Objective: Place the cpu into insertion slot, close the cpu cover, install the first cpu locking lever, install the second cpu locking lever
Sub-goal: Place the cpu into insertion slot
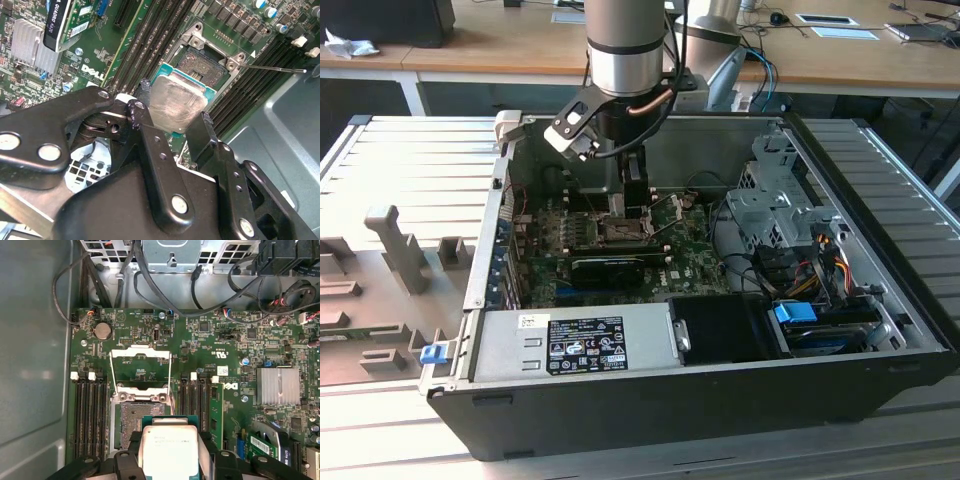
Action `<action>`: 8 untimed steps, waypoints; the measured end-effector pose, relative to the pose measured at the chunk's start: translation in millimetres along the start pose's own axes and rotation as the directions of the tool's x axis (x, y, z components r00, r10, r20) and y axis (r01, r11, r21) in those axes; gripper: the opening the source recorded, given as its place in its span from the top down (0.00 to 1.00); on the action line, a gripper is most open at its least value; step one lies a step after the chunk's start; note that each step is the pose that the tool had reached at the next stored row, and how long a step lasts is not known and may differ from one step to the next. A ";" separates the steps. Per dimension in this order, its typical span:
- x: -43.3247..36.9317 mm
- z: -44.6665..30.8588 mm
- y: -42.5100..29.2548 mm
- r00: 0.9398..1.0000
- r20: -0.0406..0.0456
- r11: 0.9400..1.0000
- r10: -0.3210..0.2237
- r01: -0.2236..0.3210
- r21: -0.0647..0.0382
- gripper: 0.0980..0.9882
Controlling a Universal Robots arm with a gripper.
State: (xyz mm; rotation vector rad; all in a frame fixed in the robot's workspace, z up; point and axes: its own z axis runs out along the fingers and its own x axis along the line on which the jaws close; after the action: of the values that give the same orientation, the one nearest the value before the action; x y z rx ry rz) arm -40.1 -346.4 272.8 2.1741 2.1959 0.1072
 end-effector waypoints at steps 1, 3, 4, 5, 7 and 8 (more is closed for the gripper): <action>0.0 0.3 0.0 1.000 0.000 1.000 0.000 0.000 0.000 0.52; 0.0 0.7 -0.1 1.000 0.000 1.000 0.000 0.000 0.000 0.52; 0.0 1.0 -0.1 1.000 0.000 1.000 0.000 0.000 0.000 0.52; 0.0 1.2 -0.1 1.000 0.000 1.000 0.000 0.000 0.000 0.52; 0.0 1.5 -0.1 1.000 0.000 1.000 0.000 0.000 0.000 0.52; 0.0 1.6 -0.1 1.000 0.000 1.000 0.000 0.000 0.000 0.52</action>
State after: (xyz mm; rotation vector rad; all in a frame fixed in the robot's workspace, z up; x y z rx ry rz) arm -40.0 -346.4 271.2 2.1741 2.1958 0.1072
